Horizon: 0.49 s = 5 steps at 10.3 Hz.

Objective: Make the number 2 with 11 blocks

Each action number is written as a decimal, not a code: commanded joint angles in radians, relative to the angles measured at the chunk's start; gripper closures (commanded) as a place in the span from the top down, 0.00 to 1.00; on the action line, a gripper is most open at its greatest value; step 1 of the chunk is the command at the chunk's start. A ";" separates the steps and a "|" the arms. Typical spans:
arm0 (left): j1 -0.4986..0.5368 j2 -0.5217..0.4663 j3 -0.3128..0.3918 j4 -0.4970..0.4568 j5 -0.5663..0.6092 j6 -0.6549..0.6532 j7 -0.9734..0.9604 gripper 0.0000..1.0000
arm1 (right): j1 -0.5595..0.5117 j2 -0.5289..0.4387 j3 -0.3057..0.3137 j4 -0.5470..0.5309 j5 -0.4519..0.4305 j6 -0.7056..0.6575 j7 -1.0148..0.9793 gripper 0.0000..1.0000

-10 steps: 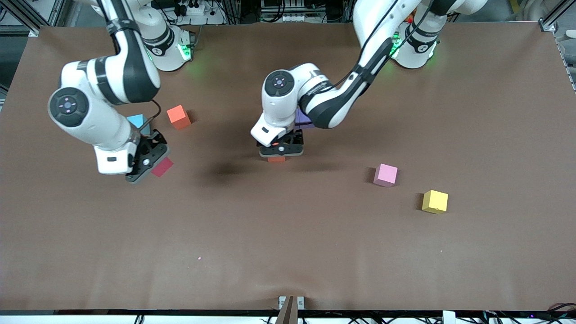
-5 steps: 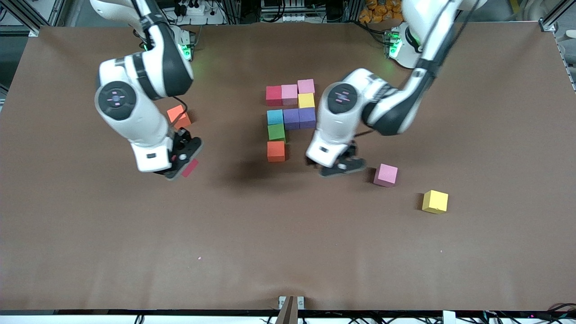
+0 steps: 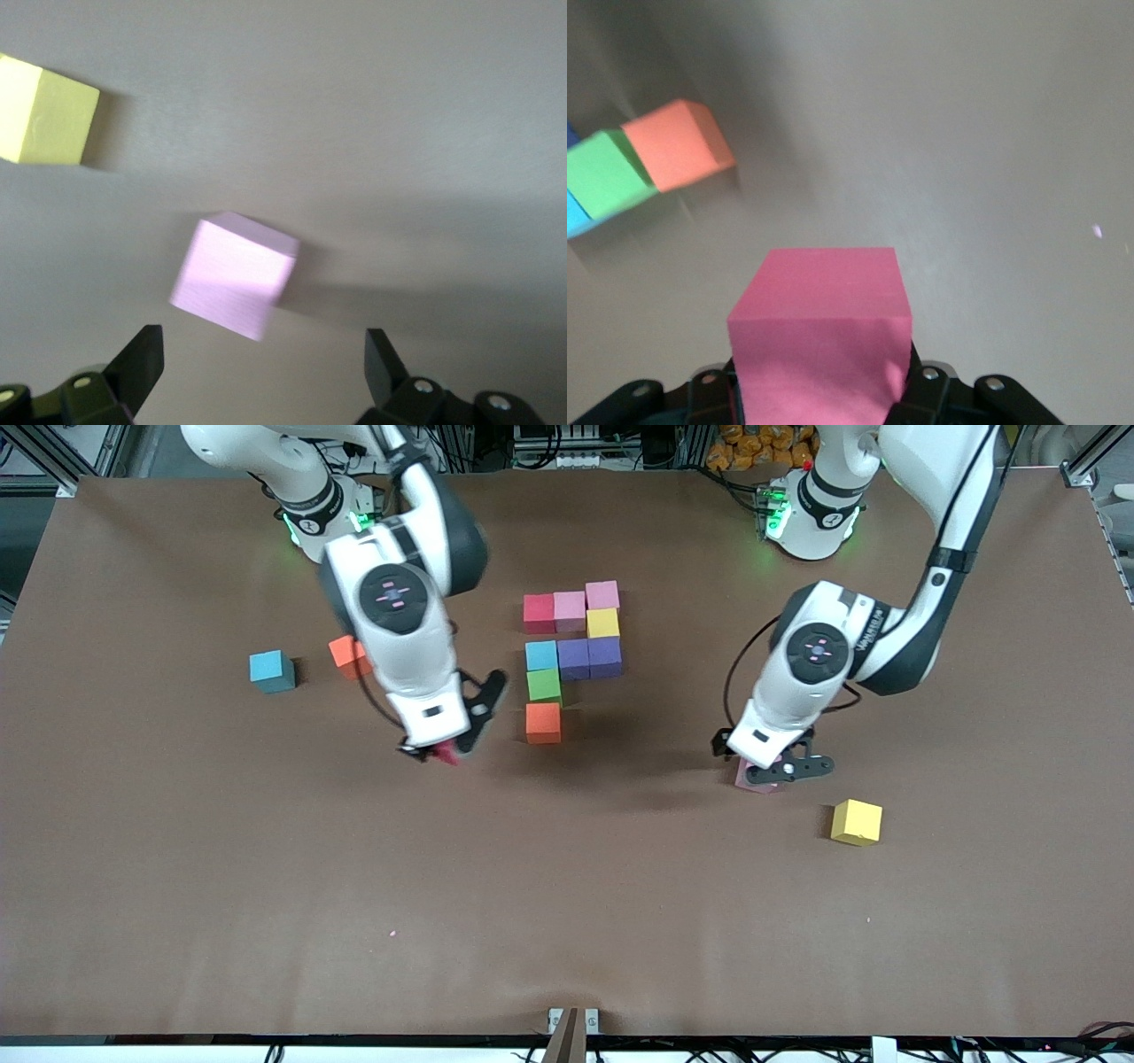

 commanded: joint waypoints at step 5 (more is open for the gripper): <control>0.045 0.007 -0.004 -0.087 0.015 0.096 0.263 1.00 | -0.013 0.255 0.192 0.363 0.011 -0.159 -0.103 0.19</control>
